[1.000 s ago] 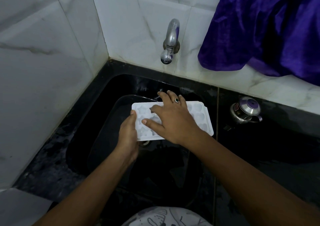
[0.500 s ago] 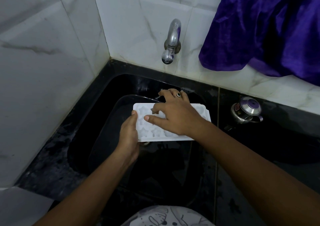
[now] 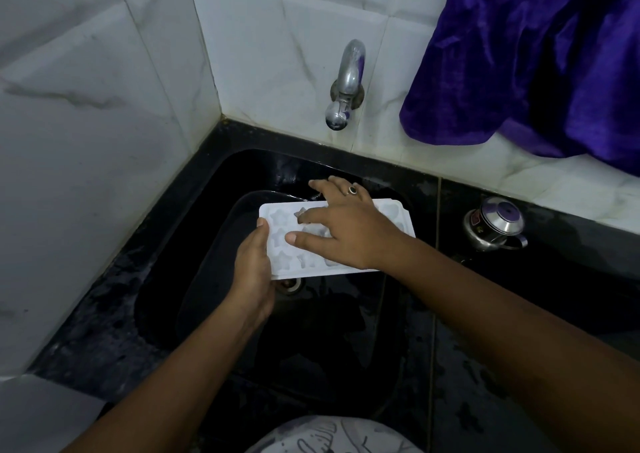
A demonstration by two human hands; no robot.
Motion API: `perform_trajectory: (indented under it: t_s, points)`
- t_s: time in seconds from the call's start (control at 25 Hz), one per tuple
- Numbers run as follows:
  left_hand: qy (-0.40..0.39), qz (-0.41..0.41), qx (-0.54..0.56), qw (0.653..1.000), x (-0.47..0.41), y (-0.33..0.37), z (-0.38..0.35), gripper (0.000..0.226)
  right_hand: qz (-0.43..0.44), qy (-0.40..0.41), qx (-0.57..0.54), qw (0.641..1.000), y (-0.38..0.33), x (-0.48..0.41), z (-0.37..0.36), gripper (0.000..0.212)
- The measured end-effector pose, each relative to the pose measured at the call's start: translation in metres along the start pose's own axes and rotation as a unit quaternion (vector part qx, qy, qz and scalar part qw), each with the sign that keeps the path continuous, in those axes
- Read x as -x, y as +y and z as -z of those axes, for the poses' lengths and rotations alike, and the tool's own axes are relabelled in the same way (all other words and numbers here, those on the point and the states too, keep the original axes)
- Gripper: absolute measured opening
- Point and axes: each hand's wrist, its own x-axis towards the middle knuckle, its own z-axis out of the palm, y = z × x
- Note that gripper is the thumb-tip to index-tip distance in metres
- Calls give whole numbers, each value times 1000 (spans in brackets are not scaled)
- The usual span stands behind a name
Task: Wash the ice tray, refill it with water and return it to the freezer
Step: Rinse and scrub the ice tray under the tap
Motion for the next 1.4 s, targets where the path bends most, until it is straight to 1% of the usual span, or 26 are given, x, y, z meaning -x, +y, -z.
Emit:
perform_trajectory:
  t_s: [0.04,0.12,0.2,0.24,0.28,0.36,0.44,0.48,0.52,0.68,0.76,0.84,0.92,0.96,1.04,1.08,1.12,1.16,1.24,1.28,1.36,1.4]
  points:
    - [-2,1,-4,1000,1,0,0,53,-19,-4,-52,998,0,0,0,51]
    - [-1,4,-9,1000,4,-2,-2,57,-53,-18,-99,993,0,-4,6,46]
    - [1,8,-10,1000,6,-4,-5,57,-77,-47,-101,991,1,-9,13,48]
    - [1,11,-11,1000,7,-4,-6,57,-72,-57,-87,992,3,-11,17,49]
    - [1,14,-10,1000,8,-5,-7,56,-50,-59,-56,995,4,-11,19,50]
    - [3,15,-12,1000,8,-5,-6,54,33,-46,62,996,5,-9,21,51]
    - [4,14,-9,1000,8,-5,-4,51,94,-28,176,980,4,-5,19,58]
    - [5,14,-4,1000,8,-5,-4,51,101,-22,197,975,3,-3,17,61]
    - [6,15,-2,1000,9,-4,-3,51,98,-17,193,976,2,0,16,62]
    - [-1,13,-2,1000,13,-4,-2,52,23,16,90,996,-10,11,8,60]
    - [-17,0,-15,1000,14,-3,-2,52,-22,26,62,998,-20,13,1,67]
    - [-23,-13,-25,999,15,0,0,53,-59,28,-18,998,-29,14,-4,72]
    - [-30,-21,-31,999,15,5,5,54,-86,36,-113,989,-33,16,-3,64]
    - [-35,-22,-35,999,16,7,7,55,-96,37,-144,984,-34,18,0,58]
    - [-40,-17,-40,998,20,12,12,56,-106,29,-165,980,-34,20,6,49]
    - [-42,-15,-40,998,22,14,14,56,-104,25,-147,983,-35,21,8,47]
    - [-42,-11,-38,998,24,15,16,55,-90,23,-99,991,-35,21,9,48]
    - [-41,-7,-35,999,26,16,17,55,-64,27,-26,997,-35,21,9,50]
    - [-40,-1,-36,999,27,19,21,54,-12,47,135,990,-39,20,10,56]
    - [-40,2,-39,998,28,21,22,53,2,55,189,980,-42,20,10,59]
    - [-40,14,-41,998,28,23,27,52,12,56,234,970,-52,20,8,63]
    - [-42,20,-42,998,28,24,29,52,5,55,228,972,-56,21,6,64]
